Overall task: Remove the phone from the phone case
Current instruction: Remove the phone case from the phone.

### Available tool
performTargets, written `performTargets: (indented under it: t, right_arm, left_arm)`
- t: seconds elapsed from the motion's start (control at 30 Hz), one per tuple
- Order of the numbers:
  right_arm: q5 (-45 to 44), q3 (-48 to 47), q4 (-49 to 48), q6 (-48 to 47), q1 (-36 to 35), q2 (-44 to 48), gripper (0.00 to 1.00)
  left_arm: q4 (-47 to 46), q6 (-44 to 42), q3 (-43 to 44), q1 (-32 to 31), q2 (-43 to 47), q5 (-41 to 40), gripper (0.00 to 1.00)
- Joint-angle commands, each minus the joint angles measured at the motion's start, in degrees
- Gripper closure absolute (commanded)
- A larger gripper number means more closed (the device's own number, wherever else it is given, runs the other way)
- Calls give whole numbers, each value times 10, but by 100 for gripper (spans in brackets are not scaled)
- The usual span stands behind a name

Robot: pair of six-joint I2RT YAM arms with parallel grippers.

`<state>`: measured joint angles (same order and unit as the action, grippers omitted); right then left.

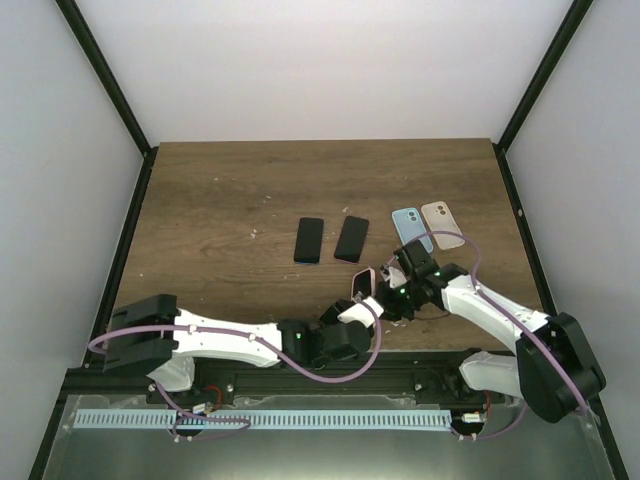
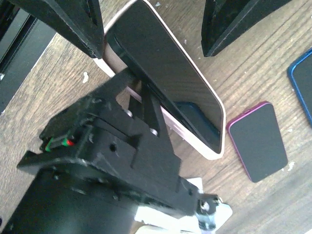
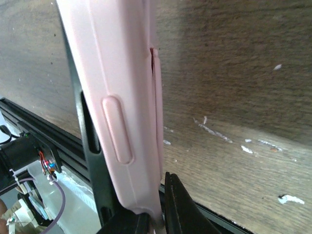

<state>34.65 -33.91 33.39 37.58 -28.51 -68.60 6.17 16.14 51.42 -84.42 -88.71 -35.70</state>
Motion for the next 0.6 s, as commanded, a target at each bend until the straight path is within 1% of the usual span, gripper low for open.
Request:
performTargets:
  t: [0.0,0.13,0.57]
  right_arm:
    - [-12,-5,-36,-2,9,-2,99]
    - [-16,-1,-47,-1,10,-6,99]
    - [-10,11,-64,-3,12,-8,99]
  left_arm:
    - [-24,14,17,-2,-32,18,44]
    - [-27,25,23,-2,-60,30,46]
    - [-10,39,39,-2,-105,-2,54]
